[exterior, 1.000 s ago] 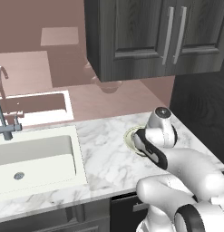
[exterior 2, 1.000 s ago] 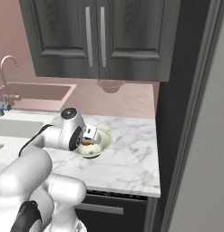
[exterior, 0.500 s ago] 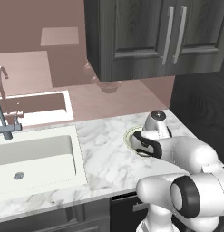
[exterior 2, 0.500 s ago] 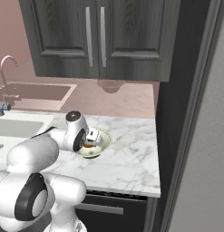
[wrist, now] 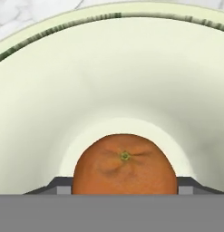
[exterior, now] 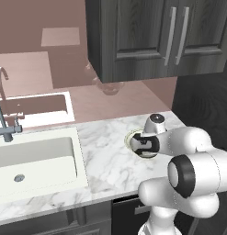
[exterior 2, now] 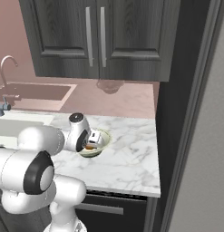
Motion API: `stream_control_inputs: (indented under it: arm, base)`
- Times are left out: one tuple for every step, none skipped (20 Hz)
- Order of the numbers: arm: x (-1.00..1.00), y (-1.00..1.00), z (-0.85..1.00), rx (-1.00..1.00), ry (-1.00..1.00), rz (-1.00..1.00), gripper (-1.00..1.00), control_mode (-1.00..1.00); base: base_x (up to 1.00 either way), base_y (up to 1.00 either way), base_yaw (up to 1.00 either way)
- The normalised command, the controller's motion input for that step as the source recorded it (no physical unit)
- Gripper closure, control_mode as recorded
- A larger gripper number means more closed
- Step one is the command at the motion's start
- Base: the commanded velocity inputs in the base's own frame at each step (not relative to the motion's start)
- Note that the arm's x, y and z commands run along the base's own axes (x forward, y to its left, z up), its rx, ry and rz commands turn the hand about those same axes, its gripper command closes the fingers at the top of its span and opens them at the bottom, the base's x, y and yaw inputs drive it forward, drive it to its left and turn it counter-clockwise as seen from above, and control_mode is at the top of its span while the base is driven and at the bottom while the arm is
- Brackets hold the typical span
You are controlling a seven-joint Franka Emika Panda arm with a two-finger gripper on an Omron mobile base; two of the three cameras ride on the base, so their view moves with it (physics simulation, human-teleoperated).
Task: Take the tangerine, steak, and orange from the freezer and place them in the bowl on the counter.
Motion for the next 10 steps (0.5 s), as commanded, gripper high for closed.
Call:
stream_control_inputs:
  arm:
    - [0.00, 0.00, 0.00, 0.00, 0.07, 0.00, -1.00, -1.00]
    - [0.00, 0.00, 0.00, 0.00, 0.02, 0.00, -1.00, -1.00]
    - [0.00, 0.00, 0.00, 0.00, 0.00, 0.00, -1.00, -1.00]
    - [0.00, 0.00, 0.00, 0.00, 0.00, 0.00, -1.00, -1.00]
    - [0.00, 0.00, 0.00, 0.00, 0.00, 0.00, -1.00, -1.00]
    - [0.00, 0.00, 0.00, 0.00, 0.00, 0.00, -1.00, -1.00]
    - [0.00, 0.00, 0.00, 0.00, 0.00, 0.00, -1.00, -1.00]
    - [0.00, 0.00, 0.00, 0.00, 0.00, 0.00, -1.00, -1.00]
    - [0.00, 0.00, 0.00, 0.00, 0.00, 0.00, -1.00, -1.00]
    - [0.00, 0.00, 0.00, 0.00, 0.00, 0.00, -1.00, -1.00]
  base:
    - [0.00, 0.00, 0.00]
    - [0.00, 0.00, 0.00]
    - [0.00, 0.00, 0.00]
    - [0.00, 0.00, 0.00]
    - [0.00, 0.00, 0.00]
    - [0.00, 0.00, 0.00]
    - [0.00, 0.00, 0.00]
    - [0.00, 0.00, 0.00]
    - [0.00, 0.00, 0.00]
    - [0.00, 0.00, 0.00]
